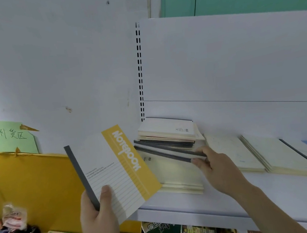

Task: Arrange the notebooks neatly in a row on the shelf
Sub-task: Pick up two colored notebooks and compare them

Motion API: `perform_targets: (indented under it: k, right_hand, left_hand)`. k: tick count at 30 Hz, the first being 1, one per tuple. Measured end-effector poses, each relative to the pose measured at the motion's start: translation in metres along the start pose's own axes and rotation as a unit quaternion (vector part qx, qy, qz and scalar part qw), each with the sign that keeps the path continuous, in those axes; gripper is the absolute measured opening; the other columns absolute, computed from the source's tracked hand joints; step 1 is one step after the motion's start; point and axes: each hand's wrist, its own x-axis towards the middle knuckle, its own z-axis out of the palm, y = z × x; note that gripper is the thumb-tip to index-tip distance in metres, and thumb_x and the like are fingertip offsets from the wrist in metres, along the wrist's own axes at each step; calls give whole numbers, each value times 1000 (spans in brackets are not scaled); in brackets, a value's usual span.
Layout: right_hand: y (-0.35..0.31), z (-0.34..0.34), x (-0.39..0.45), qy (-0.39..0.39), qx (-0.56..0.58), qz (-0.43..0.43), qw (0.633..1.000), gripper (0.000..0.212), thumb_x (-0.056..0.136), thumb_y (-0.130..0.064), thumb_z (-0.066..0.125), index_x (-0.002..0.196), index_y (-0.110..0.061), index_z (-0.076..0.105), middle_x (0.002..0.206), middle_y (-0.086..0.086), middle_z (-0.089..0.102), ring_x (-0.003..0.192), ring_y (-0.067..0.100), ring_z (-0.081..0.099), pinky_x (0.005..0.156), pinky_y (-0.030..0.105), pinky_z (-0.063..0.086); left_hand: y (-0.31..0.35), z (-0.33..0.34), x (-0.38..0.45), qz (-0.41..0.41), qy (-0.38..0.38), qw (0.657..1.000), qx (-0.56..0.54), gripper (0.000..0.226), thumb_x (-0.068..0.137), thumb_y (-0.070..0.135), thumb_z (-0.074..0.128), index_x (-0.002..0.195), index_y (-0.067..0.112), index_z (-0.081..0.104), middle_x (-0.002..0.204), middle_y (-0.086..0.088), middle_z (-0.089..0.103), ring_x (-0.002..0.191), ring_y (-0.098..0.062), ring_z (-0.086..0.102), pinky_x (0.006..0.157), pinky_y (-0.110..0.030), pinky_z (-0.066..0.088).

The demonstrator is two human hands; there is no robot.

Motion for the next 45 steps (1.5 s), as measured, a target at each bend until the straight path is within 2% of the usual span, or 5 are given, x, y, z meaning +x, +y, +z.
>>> perform_targets:
  k: [13, 22, 35, 41, 45]
  right_hand:
    - [-5, 8, -8, 5, -40, 10, 999, 23, 97, -49, 43, 106, -34, 58, 72, -11, 64, 62, 3, 58, 56, 18, 47]
    - [-10, 21, -37, -125, -82, -20, 989, 53, 96, -61, 30, 138, -36, 48, 143, -26, 38, 132, -9, 27, 112, 15, 21]
    - [-26, -35, -82, 49, 225, 217, 949, 11, 99, -28, 51, 103, -23, 60, 77, 0, 73, 58, 24, 68, 55, 36, 54]
    - [3, -53, -96, 148, 248, 279, 916, 10, 100, -22, 50, 102, -20, 60, 75, 1, 72, 53, 31, 67, 48, 33, 49]
    - [14, -55, -95, 133, 250, 268, 921, 12, 100, -21, 49, 101, -20, 61, 73, 3, 72, 55, 29, 67, 49, 33, 48]
  left_hand:
    - [-2, 1, 1, 13, -24, 999, -17, 14, 100, 30, 57, 114, 29, 59, 98, 8, 64, 92, -15, 60, 73, -40, 47]
    - [-3, 17, -4, -9, -106, 994, -26, 7, 98, 32, 58, 103, 36, 61, 91, 12, 68, 92, -17, 64, 74, -41, 52]
    - [-6, 86, -44, 36, -297, 943, 148, 47, 101, 51, 30, 91, 23, 67, 87, 10, 68, 85, -9, 61, 68, -28, 49]
    - [-25, 96, -32, 223, -324, 709, 586, 76, 91, 76, 10, 154, 35, 22, 165, 3, 17, 152, -27, 5, 120, -54, -1]
    - [-23, 97, -41, 270, -318, 678, 605, 69, 91, 77, 19, 141, 36, 42, 153, 7, 38, 148, -25, 21, 120, -59, 6]
